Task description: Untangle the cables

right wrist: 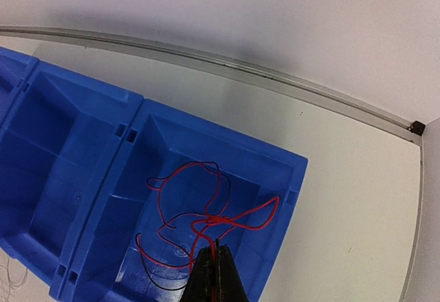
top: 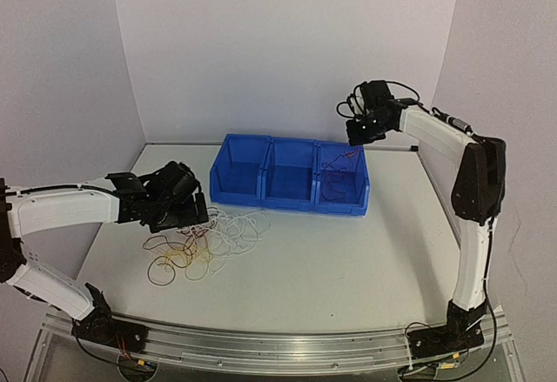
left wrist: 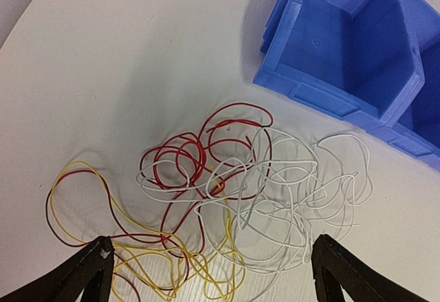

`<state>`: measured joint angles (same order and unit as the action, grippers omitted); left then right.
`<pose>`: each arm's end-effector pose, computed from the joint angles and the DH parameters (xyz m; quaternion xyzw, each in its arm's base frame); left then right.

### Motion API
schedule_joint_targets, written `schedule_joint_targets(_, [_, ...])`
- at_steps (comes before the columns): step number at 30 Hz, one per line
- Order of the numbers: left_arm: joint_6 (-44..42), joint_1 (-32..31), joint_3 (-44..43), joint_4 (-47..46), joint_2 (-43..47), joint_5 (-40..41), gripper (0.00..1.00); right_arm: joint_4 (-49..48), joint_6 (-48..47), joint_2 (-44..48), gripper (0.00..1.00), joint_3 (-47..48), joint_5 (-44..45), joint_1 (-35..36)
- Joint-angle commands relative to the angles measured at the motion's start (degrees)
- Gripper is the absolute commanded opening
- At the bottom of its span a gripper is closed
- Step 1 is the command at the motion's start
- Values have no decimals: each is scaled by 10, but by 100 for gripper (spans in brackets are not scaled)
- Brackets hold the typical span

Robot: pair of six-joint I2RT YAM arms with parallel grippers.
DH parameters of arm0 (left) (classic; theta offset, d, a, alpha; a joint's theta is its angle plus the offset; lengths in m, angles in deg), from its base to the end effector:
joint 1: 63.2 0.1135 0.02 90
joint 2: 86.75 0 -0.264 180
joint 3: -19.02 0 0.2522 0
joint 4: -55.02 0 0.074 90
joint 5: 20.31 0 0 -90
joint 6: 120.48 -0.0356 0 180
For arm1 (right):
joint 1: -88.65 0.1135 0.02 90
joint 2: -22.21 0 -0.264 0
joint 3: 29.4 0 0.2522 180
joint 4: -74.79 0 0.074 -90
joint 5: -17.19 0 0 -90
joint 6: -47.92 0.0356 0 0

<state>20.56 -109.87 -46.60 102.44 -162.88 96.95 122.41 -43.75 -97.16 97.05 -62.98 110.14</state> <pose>0.1908 -0.1785 0.2343 -0.1007 0.9309 -0.0531 0.3472 0.4513 0.1712 0.3038 -0.1465 0.8937 -0.0049 0.4240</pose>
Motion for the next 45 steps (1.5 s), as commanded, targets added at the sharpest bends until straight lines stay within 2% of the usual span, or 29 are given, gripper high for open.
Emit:
schedule_joint_targets(1, [14, -1, -35, 25, -15, 21, 100, -15, 12, -37, 0, 5, -30, 2])
schedule_joint_targets(4, [15, 1, -40, 29, -17, 25, 100, -14, 12, -55, 1, 8, -55, 2])
schedule_joint_targets(6, [15, 2, -42, 29, -17, 25, 100, -14, 21, -59, 6, 8, -70, 1])
schedule_joint_targets(12, [16, 8, -40, 25, -21, 14, 100, -13, 43, -7, 36, -17, -94, 2])
schedule_joint_targets(13, [17, 9, -39, 23, -23, 11, 100, -13, 44, 9, 42, -25, -94, 3])
schedule_joint_targets(14, [17, 10, -37, 20, -24, 7, 100, -13, 45, 26, 52, -34, -94, 4])
schedule_joint_targets(15, [18, 12, -35, 19, -26, 3, 100, -12, 45, 38, 56, -43, -94, 5])
schedule_joint_targets(22, [23, 20, -25, 16, -32, -16, 100, -9, 26, 149, 76, -128, -36, 32])
schedule_joint_targets(26, [9, 32, -19, 5, -38, -37, 100, -10, 1, 206, 81, -191, -45, 80])
schedule_joint_targets(29, [-10, 56, -14, -13, -50, -70, 100, -11, -15, 227, 83, -226, -91, 134])
schedule_joint_targets(35, [-54, 104, -15, -67, -86, -137, 100, -78, -53, 201, 83, -284, -169, 266])
schedule_joint_targets(38, [-76, 119, -22, -103, -102, -165, 100, -98, -10, 141, 83, -261, -161, 304])
schedule_joint_targets(42, [-89, 127, -45, -116, -130, -173, 100, -108, 124, 72, 81, -228, -51, 333])
schedule_joint_targets(45, [-101, 129, -52, -142, -146, -185, 100, -113, 192, 20, 80, -204, 0, 343])
